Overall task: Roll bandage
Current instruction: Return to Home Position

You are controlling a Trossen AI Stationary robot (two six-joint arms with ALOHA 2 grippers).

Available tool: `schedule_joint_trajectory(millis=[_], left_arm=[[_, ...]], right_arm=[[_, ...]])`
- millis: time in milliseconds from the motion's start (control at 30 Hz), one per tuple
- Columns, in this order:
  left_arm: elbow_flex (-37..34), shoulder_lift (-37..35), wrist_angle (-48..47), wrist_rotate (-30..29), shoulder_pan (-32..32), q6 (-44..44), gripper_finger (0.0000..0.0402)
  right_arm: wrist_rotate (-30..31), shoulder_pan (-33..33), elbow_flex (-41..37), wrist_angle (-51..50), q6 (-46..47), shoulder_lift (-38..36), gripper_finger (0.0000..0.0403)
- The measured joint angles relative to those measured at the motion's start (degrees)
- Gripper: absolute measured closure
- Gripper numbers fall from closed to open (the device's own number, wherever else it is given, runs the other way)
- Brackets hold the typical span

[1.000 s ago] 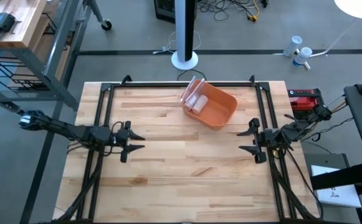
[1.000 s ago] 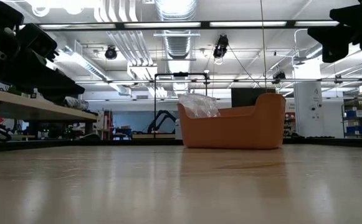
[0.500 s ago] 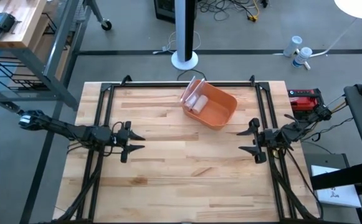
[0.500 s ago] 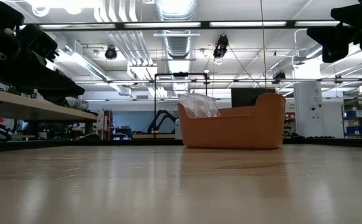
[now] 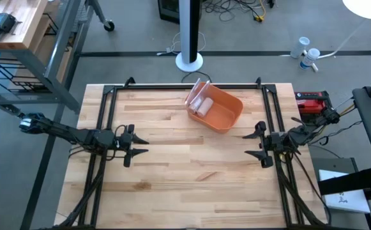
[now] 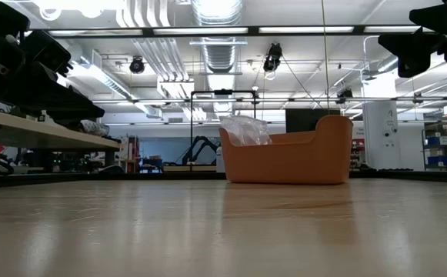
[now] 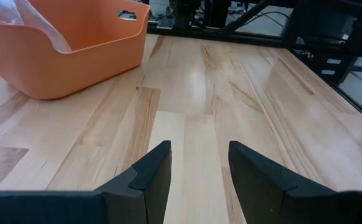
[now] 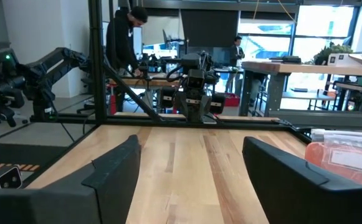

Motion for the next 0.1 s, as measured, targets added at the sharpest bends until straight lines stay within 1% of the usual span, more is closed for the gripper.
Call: schedule_joint_trajectory(millis=[100], left_arm=[[0.0,0.0,0.0,0.0,0.0,0.02,0.0251]], right_arm=[[0.0,-0.01,0.0,-0.01,0.0,0.0,0.0124]])
